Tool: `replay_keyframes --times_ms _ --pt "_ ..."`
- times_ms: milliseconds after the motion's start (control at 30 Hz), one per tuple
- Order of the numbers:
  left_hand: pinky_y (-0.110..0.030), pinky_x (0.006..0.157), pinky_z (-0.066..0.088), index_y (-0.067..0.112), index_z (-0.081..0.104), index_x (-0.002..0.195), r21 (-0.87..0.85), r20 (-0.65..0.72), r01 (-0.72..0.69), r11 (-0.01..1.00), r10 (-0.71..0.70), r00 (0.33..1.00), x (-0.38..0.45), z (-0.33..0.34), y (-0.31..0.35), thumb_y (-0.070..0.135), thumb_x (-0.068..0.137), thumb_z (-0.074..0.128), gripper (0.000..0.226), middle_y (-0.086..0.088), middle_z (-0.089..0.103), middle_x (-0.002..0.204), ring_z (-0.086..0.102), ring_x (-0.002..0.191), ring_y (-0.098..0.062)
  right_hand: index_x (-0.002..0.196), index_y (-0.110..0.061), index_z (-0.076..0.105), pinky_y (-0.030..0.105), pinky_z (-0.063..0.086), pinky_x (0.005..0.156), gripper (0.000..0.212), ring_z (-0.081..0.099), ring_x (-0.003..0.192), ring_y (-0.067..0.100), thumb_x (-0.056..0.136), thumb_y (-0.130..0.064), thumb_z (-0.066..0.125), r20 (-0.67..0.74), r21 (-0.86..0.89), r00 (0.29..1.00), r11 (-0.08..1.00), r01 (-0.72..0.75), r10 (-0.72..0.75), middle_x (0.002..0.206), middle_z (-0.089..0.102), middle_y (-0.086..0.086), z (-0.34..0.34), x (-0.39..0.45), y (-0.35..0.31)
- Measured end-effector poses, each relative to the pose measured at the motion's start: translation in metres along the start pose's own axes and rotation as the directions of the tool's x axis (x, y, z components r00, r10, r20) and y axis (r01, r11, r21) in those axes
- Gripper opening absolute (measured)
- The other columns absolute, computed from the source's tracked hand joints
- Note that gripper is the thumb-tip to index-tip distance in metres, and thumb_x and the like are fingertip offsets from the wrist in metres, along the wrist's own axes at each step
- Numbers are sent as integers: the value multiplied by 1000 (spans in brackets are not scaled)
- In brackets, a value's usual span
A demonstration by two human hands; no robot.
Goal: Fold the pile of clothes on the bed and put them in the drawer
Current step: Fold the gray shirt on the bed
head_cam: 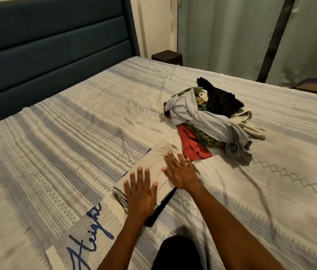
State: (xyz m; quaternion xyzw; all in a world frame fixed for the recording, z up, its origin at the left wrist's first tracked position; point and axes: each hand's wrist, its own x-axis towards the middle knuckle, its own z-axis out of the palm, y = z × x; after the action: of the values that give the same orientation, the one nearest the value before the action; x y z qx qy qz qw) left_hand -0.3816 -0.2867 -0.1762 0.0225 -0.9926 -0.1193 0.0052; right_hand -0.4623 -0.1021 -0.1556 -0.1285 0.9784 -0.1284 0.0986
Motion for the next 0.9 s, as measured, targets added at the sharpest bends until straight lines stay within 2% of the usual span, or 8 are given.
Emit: replay_keyframes --times_ms 67,167,400,533,600,667,767,900 --pt "-52 122 0 32 1 159 -1 27 8 1000 -8 1000 -3 -14 6 72 95 0 75 1 -5 167 -2 154 -27 159 -37 13 47 -1 124 59 -2 155 18 105 -57 24 -9 284 1000 959 16 -14 167 4 -13 -6 -4 7" --pt "-51 117 12 29 23 156 -68 -33 33 997 -35 999 -1 -48 26 75 92 0 82 -5 18 164 18 148 -29 153 -37 35 39 22 122 52 22 151 13 103 -50 45 -213 673 973 734 85 83 162 31 -8 -23 -20 30" --pt "-47 119 17 22 38 149 -220 -173 -306 926 272 947 50 -70 103 70 94 14 77 -4 34 158 26 147 -27 151 -15 42 52 37 114 60 36 145 30 98 -43 45 -597 390 707 907 -157 379 156 41 9 -90 -20 122" --pt "-47 115 28 18 43 146 -184 -145 -425 886 403 904 75 -59 122 67 94 27 74 -7 42 153 36 142 -30 159 -21 19 55 22 116 73 22 149 36 98 -40 53 -380 198 763 852 -485 522 165 21 10 -122 -20 176" --pt "-47 114 29 17 46 145 -210 -161 -424 881 396 904 76 -56 123 67 93 27 75 -7 45 151 38 141 -30 154 -26 31 55 25 114 70 32 143 36 93 -38 61 -250 120 779 817 -564 575 157 35 12 -134 -20 191" --pt "-45 114 31 17 48 143 -244 -180 -418 875 383 906 76 -54 123 67 93 28 73 -6 48 148 41 139 -27 137 -25 57 52 34 106 46 45 131 36 92 -30 61 -280 -21 793 822 -569 541 143 51 9 -142 -18 194" --pt "-42 107 41 15 56 134 -288 -277 -470 834 398 875 72 -55 125 58 97 37 60 -4 58 136 52 127 -23 117 -22 71 46 44 92 27 54 114 36 95 -25 56 -465 -65 764 843 -534 447 127 59 7 -141 -12 187" --pt "-34 91 51 16 61 126 -388 -326 -499 775 391 861 60 -58 134 43 99 46 41 0 65 120 61 107 -17 105 -17 76 41 48 77 20 62 96 33 89 -19 65 -738 203 609 956 -210 290 106 70 7 -132 -27 172"
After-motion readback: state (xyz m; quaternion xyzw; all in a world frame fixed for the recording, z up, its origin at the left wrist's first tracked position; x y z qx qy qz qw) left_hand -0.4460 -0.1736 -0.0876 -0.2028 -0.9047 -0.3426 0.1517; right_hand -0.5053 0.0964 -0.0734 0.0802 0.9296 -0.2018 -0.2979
